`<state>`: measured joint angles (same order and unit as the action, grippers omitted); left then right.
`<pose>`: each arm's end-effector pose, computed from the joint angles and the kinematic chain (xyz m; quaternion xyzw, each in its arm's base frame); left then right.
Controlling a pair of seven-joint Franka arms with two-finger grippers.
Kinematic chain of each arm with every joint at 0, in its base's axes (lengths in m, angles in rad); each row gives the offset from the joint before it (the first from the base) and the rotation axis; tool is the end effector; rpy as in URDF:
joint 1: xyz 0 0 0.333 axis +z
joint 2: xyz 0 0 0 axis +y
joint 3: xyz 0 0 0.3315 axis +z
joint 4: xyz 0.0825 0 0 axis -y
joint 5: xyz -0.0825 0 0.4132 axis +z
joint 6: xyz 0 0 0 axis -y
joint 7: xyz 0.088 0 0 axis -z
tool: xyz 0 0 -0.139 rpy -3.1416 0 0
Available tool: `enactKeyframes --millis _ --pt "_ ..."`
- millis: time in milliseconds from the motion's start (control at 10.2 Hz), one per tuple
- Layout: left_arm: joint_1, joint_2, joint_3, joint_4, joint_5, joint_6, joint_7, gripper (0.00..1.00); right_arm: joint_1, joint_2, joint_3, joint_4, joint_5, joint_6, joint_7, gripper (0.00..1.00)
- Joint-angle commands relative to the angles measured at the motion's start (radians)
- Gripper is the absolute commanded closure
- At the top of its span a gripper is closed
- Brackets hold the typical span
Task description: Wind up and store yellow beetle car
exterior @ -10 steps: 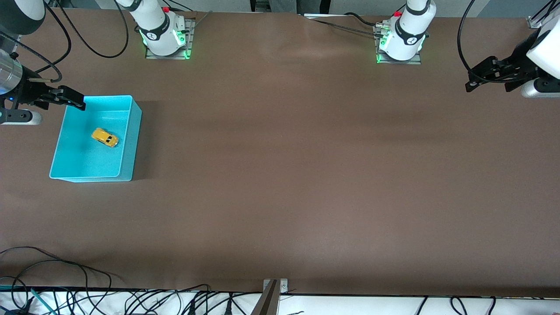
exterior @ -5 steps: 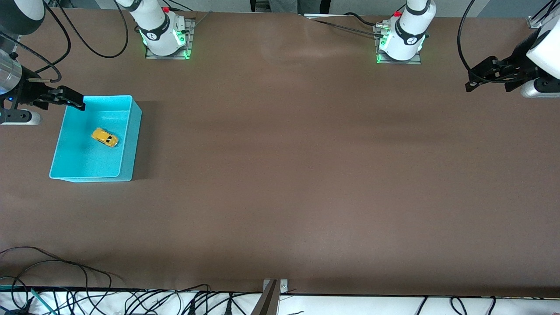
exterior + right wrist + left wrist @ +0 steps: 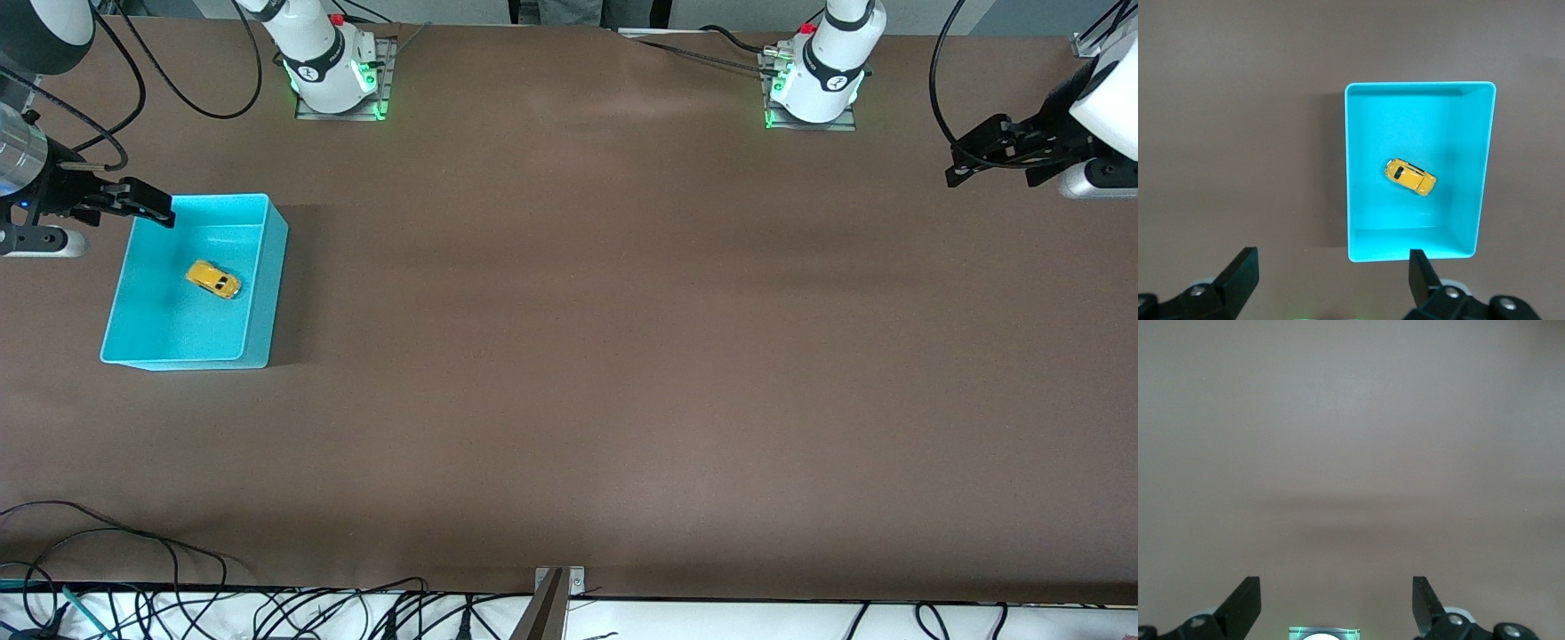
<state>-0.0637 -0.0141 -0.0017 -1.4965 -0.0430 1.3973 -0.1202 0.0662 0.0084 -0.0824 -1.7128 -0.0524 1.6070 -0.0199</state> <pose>0.5564 -0.0430 0.6384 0.9986 0.0246 -0.0443 0.0173 0.5776 -0.0163 0.5355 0.9980 0.0043 -0.0575 0.0254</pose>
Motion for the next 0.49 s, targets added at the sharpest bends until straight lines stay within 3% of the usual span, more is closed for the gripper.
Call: enactKeyframes --millis 0,392 --pt "0.001 0.016 0.0 0.038 -0.031 -0.024 -0.013 0.0 -0.029 0.008 0.024 0.019 -0.012 0.001 -0.003 0.0" --pt "-0.001 0.016 0.0 0.038 -0.031 -0.024 -0.013 0.0 -0.032 0.012 0.026 0.024 -0.012 0.001 -0.005 0.0"
